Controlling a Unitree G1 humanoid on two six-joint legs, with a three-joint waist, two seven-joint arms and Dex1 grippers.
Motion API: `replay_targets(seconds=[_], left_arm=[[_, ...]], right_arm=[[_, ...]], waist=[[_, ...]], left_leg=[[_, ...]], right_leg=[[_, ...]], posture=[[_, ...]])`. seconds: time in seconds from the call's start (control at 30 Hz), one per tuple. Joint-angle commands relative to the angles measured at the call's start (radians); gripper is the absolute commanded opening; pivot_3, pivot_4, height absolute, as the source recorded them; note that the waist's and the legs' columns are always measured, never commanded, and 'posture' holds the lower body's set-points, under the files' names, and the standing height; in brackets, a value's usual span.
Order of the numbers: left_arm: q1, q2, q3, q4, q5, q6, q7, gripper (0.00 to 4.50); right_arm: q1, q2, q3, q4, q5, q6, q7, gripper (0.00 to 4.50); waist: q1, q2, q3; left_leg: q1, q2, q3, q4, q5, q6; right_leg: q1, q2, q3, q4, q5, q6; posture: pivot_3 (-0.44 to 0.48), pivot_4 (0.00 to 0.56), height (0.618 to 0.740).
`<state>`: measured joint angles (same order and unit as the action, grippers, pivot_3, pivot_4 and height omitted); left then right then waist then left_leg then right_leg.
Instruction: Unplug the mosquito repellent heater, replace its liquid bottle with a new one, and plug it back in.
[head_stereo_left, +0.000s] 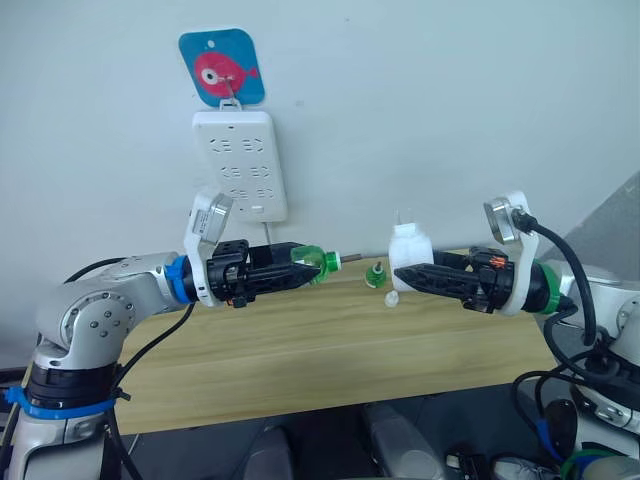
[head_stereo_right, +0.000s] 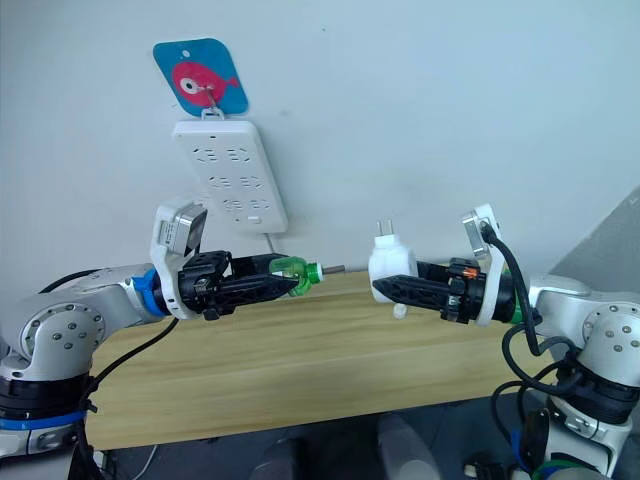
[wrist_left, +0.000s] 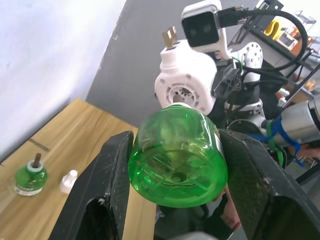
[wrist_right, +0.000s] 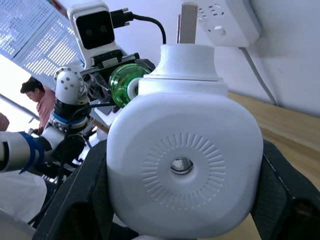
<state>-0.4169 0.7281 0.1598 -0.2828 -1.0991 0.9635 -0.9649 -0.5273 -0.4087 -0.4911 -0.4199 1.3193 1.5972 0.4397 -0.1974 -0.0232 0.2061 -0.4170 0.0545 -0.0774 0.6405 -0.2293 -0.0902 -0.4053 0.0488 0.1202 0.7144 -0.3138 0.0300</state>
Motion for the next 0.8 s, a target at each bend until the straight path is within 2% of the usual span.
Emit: replay_targets(seconds=[0.03,0.17,0.33,0.8], left_arm=[[-0.03,-0.01,0.01,-0.034,-0.039,0.011,0.005,2.35],[-0.04,-0.023,0.005,-0.036,-0.04,0.014,0.009,2.35],[-0.048,-0.02,0.004,-0.042,-0.051,0.023,0.003,2.35],[-0.098,-0.028,-0.022,-0.058,-0.07,0.049,0.011,2.35]], right_arm=[[0.005,-0.002,0.034,0.036,0.227,-0.103,-0.167,3.0],[0.042,-0.08,0.143,0.062,0.459,-0.255,-0.326,3.0],[0.073,-0.189,0.264,0.048,0.624,-0.396,-0.411,3.0],[0.102,-0.3,0.4,-0.003,0.653,-0.543,-0.376,3.0]], waist=[[-0.002,0.0,0.0],[-0.005,0.0,-0.005],[-0.004,0.0,-0.016],[0.003,0.001,-0.032]], left_leg=[[0.0,0.0,0.0,0.001,0.0,0.0],[0.0,0.0,0.0,0.004,0.0,0.001],[0.0,0.0,0.001,0.005,0.0,0.001],[0.0,0.0,0.0,0.005,0.001,0.001]], right_leg=[[0.0,0.0,0.0,0.001,0.0,0.001],[0.0,0.001,0.001,0.003,-0.002,0.004],[0.0,0.001,0.002,0.003,-0.002,0.005],[0.0,0.001,0.002,0.003,-0.002,0.005]], posture=[[-0.199,0.09,0.729],[-0.186,0.085,0.729],[-0.18,0.08,0.729],[-0.185,0.074,0.729]])
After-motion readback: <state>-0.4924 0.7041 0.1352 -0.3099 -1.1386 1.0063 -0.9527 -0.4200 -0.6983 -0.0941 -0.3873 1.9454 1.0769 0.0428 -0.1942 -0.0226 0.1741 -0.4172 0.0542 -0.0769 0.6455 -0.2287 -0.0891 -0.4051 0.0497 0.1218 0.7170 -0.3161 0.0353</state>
